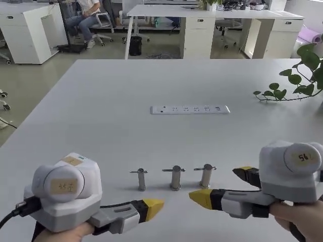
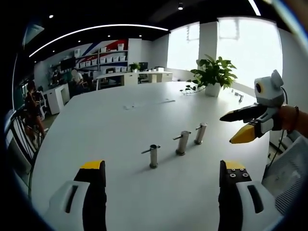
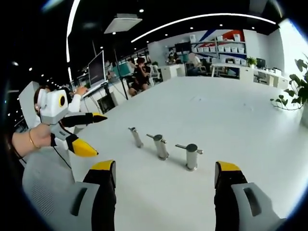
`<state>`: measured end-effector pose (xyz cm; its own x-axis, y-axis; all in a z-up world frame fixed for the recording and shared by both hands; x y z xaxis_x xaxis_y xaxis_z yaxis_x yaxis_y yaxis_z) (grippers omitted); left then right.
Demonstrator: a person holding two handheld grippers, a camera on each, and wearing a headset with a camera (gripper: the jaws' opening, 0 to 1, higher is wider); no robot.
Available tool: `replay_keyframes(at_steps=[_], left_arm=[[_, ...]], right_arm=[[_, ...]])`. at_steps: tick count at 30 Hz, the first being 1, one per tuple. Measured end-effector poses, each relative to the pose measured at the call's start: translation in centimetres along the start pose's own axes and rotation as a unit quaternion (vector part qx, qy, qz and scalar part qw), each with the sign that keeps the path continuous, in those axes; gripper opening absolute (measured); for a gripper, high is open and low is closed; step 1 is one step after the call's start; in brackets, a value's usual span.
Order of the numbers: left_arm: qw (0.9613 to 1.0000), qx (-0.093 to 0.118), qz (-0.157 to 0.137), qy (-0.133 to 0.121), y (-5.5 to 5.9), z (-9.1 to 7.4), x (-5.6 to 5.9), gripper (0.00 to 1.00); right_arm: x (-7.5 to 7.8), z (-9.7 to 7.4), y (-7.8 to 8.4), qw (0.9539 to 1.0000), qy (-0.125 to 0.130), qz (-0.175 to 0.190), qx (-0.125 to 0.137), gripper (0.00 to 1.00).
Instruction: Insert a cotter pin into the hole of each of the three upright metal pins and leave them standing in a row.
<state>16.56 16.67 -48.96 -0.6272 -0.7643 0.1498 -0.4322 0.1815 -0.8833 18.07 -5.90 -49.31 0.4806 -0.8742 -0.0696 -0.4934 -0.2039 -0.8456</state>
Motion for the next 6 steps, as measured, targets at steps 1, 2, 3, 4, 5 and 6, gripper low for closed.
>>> replay_keyframes(at_steps=[1,2,3,4,5,6], left_arm=[[1.0,0.001,0.0,-0.001,0.01,-0.03,-0.02,0.98],[1.0,0.002,-0.002,-0.002,0.0,-0.05,-0.08,0.98],[1.0,0.002,-0.003,-0.003,0.0,-0.07,-0.11,0.98],[1.0,0.002,-0.003,-0.004,-0.01,-0.07,-0.14,0.98],[1.0,0.002,-0.003,-0.005,-0.03,-0.08,-0.13,0.98],[1.0,0.002,-0.003,-0.005,-0.05,-0.08,-0.11,0.98]], right_arm=[[-0.07,-0.05,0.04,1.0,0.0,0.0,0.001,0.82],[-0.13,-0.12,0.15,1.0,0.004,-0.004,0.002,0.82],[-0.13,-0.16,0.24,0.9999,0.01,-0.011,0.002,0.82],[-0.14,-0.22,0.34,0.9997,0.014,-0.018,0.0,0.82],[-0.26,-0.26,0.39,0.9996,0.016,-0.023,0.003,0.81],[-0.36,-0.36,0.37,0.9997,0.015,-0.02,0.005,0.81]])
Point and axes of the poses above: the centre of the closed fingertips' face, and the gripper's own axes: z roughly forward along the fingers, x roughly to its right, y roughly out of its underside, the point moved 6 cm from there along -z, roughly backward along the fingers, and after that the axes turned 11 degrees about y, right-handed, at the moved point
